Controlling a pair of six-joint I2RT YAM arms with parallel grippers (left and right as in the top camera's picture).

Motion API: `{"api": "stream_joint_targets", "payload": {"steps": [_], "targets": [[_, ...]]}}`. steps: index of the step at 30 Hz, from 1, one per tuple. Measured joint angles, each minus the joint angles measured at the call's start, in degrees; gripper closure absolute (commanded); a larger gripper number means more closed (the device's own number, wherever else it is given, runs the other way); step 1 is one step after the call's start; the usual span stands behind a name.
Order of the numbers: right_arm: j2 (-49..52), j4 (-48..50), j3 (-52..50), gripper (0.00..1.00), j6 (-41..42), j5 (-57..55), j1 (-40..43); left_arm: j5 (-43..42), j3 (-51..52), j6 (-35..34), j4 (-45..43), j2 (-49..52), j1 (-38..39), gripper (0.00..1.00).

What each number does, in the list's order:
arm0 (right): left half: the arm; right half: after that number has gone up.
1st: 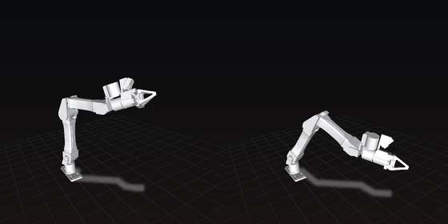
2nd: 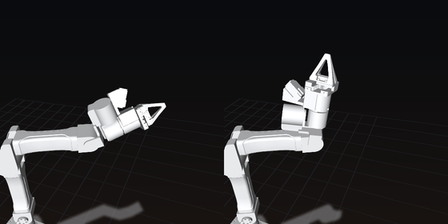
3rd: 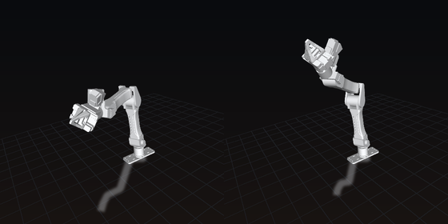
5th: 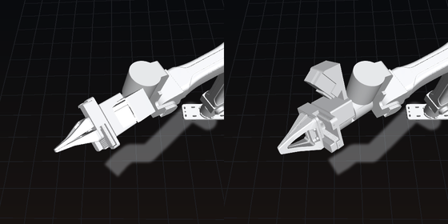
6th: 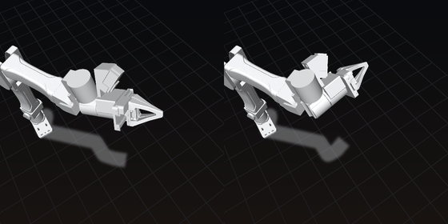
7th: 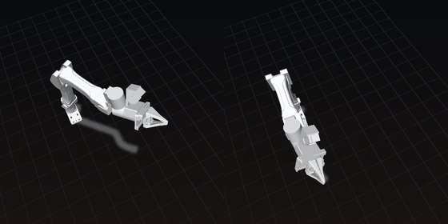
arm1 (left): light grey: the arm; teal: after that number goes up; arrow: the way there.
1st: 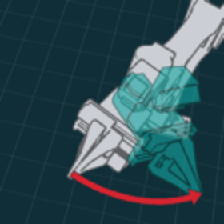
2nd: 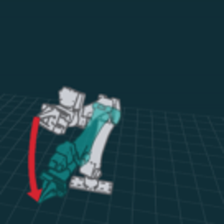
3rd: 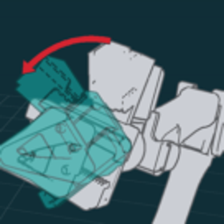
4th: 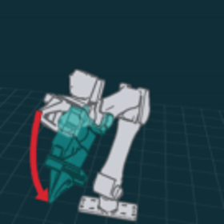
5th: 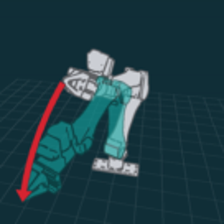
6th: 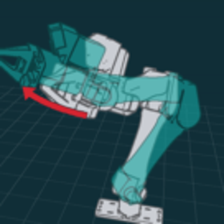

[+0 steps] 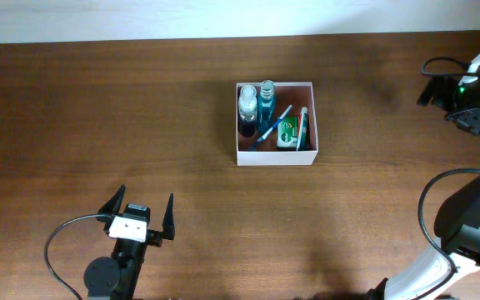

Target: Pack container

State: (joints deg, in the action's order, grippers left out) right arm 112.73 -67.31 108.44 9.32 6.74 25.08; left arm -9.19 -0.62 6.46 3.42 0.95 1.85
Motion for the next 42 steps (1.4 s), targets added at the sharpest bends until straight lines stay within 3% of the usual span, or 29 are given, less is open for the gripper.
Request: {"api": "stream_joint_targets", "payload": {"steps": [10,26,33,42], "targets": [[-18.38,0.02,0.17,0.01,-0.02,-0.07,-1.75,0.02,0.0,0.0,0.0,0.0,0.0,0.0],[-31.71,0.07,-0.87,0.01,-0.04,0.0,-27.21,0.02,0.0,0.0,0.0,0.0,-0.02,0.0],[-41.83,2.4,-15.69,0.01,-0.09,-0.72,-27.82,0.17,0.0,0.0,0.02,-0.02,-0.02,0.0],[-61.48,31.04,-49.09,0.01,-2.12,-2.86,-27.8,0.22,-0.02,0.0,0.04,-0.11,-0.02,0.0]]}}
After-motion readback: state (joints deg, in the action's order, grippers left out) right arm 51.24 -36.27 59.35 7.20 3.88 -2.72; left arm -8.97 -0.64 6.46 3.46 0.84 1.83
